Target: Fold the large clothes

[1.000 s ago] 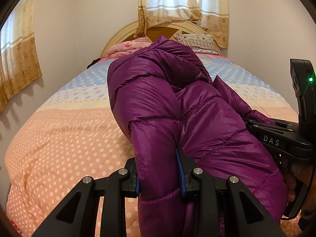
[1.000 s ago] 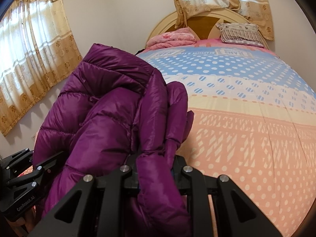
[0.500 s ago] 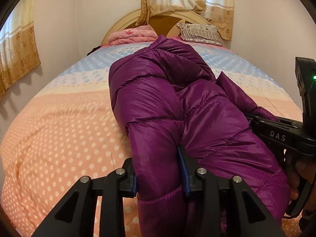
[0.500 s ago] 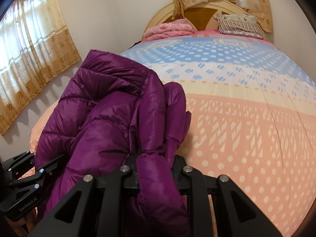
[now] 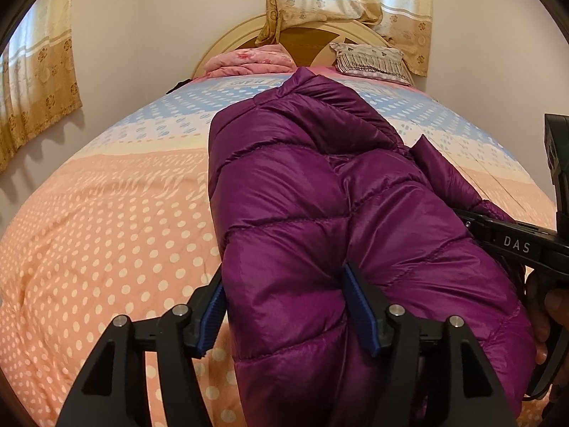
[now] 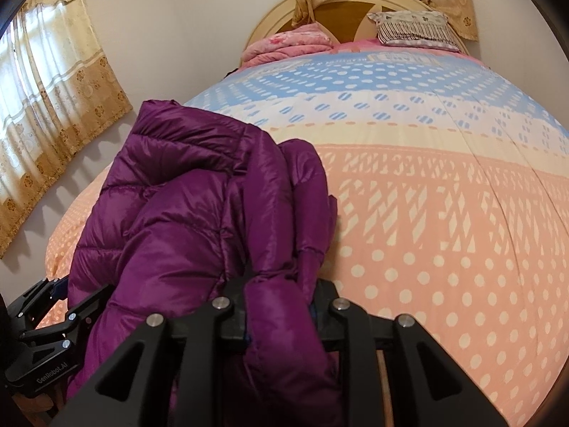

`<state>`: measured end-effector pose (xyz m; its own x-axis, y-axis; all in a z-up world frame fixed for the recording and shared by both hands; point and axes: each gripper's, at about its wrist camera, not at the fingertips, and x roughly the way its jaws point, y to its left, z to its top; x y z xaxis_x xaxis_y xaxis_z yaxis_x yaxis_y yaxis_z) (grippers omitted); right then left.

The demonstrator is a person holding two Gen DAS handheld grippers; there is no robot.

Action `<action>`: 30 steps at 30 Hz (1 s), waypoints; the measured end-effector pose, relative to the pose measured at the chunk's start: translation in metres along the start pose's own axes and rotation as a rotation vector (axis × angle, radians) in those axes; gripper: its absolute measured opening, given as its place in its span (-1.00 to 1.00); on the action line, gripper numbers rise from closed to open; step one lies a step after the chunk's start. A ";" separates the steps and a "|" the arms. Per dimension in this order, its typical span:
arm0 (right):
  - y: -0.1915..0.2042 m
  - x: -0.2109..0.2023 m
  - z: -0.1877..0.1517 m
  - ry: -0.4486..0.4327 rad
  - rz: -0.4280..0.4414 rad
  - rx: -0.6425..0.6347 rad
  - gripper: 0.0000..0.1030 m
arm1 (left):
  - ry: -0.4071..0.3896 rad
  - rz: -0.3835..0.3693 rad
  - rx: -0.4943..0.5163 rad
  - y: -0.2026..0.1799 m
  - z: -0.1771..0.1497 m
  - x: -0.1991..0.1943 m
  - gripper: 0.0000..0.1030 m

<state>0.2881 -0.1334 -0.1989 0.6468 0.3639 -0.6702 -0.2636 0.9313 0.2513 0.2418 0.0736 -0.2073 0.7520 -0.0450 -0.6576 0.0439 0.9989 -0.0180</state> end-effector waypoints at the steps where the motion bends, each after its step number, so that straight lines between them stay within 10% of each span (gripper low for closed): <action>1: 0.001 0.001 0.000 0.002 -0.004 -0.002 -0.49 | -0.004 0.003 -0.004 0.000 -0.002 0.000 0.31; 13: 0.008 -0.013 0.005 -0.010 -0.049 -0.004 -0.18 | -0.018 0.082 -0.010 0.003 -0.008 -0.024 0.44; 19: 0.031 -0.098 0.007 -0.137 -0.130 -0.059 -0.14 | -0.143 0.161 -0.041 0.002 0.004 -0.114 0.44; 24: 0.047 -0.196 -0.013 -0.285 -0.162 -0.055 0.34 | -0.295 0.180 -0.151 -0.001 -0.005 -0.215 0.51; 30: 0.078 -0.260 -0.026 -0.415 -0.126 -0.068 0.42 | -0.348 0.090 -0.210 -0.013 -0.004 -0.268 0.55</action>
<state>0.0804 -0.1553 -0.0233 0.9059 0.2353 -0.3521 -0.2018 0.9708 0.1294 0.0370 0.0726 -0.0335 0.9257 0.0762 -0.3704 -0.1401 0.9789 -0.1488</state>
